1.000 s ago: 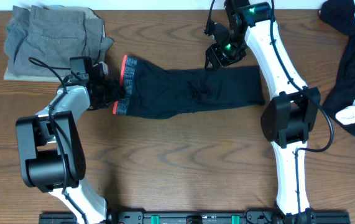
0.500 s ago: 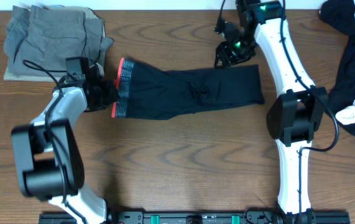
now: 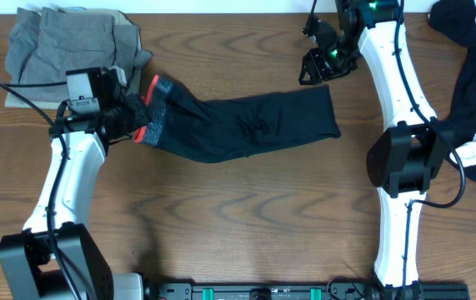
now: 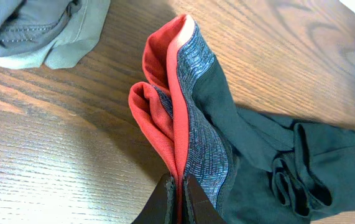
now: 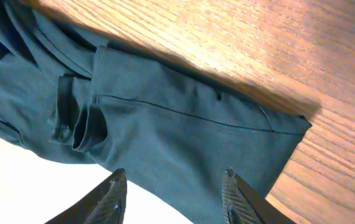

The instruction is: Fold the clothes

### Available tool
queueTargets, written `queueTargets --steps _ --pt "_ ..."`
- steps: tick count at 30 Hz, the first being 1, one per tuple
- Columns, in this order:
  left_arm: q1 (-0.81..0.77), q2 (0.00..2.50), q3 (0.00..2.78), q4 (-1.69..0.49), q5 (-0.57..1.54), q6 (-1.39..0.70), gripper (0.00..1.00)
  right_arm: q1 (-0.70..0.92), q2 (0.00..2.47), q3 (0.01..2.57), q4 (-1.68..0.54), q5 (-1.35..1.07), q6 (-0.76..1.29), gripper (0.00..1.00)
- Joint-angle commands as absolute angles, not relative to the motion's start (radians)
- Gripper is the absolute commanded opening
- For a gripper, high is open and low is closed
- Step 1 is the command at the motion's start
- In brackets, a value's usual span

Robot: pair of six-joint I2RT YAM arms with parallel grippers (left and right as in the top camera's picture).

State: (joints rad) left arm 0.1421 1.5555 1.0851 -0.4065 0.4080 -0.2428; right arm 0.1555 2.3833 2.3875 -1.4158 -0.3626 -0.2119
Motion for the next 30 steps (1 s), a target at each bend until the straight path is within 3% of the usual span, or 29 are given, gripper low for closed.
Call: queueTargets --steps 1,19,30 --pt "0.153 1.506 1.092 -0.422 0.399 -0.233 0.06 0.141 2.345 2.408 -1.414 -0.345 -0.217 0.48" --pt "0.161 1.449 1.271 -0.693 0.269 -0.132 0.06 0.121 2.345 2.381 -1.393 -0.340 -0.214 0.51" --pt "-0.088 1.457 1.271 -0.543 0.305 -0.157 0.06 0.120 2.345 2.380 -1.361 -0.340 -0.214 0.53"
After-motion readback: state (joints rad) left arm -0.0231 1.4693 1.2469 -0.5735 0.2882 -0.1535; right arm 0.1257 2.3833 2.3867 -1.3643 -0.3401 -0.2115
